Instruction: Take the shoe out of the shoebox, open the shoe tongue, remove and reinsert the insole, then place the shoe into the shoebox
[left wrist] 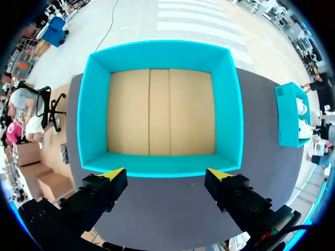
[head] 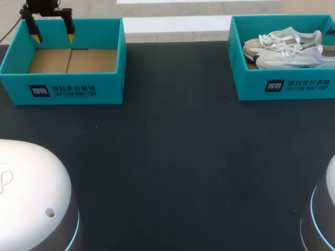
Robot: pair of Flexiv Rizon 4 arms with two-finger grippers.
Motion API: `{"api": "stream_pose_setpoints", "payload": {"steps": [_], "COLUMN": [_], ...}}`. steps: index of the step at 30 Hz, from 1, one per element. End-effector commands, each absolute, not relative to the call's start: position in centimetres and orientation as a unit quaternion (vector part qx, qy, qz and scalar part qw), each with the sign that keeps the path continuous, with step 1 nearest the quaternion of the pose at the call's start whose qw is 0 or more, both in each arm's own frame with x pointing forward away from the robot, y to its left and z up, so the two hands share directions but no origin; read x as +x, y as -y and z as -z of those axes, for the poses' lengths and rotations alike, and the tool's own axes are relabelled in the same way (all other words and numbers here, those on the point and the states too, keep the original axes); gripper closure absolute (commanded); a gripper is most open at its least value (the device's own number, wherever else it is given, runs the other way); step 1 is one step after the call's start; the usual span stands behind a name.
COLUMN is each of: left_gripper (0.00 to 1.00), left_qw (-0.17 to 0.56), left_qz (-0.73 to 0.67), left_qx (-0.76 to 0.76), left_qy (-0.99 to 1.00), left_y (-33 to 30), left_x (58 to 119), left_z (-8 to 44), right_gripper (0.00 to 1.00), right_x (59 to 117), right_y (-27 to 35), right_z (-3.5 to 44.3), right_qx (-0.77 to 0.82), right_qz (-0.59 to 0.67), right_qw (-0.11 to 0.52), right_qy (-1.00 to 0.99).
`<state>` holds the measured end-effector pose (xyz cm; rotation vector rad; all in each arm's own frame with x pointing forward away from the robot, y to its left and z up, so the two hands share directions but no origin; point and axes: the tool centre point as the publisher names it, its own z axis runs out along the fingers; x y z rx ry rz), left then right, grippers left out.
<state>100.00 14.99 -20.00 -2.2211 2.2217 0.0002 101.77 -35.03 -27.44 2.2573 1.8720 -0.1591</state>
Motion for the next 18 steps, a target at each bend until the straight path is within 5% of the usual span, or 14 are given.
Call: {"api": "stream_pose_setpoints", "payload": {"steps": [1, 18], "left_gripper": [0.00, 0.00], "left_qw": [0.000, 0.000], "left_qz": [0.000, 0.000], "left_qx": [-0.707, -0.707], "left_qy": [-0.707, -0.707], "left_y": [-15.0, -15.0], "left_x": [100.0, 100.0], "left_z": [20.0, 20.0], "right_gripper": [1.00, 1.00], "right_x": [100.6, 98.6], "right_y": [34.0, 29.8], "right_z": [21.7, 14.2], "right_qx": [0.762, 0.761], "right_qz": [0.055, 0.067], "right_qw": [0.108, 0.136], "right_qy": [-0.636, -0.631]}}
